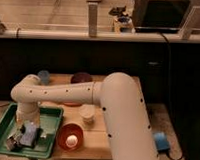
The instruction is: Place sponge in tray
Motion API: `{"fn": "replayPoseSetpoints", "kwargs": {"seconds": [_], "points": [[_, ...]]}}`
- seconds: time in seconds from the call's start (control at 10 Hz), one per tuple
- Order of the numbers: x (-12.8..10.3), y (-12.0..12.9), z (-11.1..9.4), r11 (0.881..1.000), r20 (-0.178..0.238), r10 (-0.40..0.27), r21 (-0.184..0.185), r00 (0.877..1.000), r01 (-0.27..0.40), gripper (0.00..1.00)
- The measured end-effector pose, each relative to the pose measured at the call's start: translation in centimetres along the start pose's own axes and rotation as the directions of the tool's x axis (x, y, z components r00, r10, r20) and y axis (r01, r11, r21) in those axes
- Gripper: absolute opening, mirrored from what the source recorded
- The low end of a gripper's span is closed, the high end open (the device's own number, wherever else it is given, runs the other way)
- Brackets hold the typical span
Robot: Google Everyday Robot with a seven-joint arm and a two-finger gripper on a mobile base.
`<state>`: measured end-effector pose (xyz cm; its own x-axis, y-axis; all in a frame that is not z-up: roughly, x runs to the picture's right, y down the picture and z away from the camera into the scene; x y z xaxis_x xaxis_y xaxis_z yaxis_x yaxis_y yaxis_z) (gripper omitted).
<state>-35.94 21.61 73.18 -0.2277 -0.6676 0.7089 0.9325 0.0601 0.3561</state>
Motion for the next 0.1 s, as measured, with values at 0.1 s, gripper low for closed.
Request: {"fn": "replayPoseSetpoints", "kwargs": {"seconds": [0.1], "points": [[0.00, 0.00, 0.00, 1.000, 0.000, 0.000, 0.000, 1.000, 0.000, 0.62]]}}
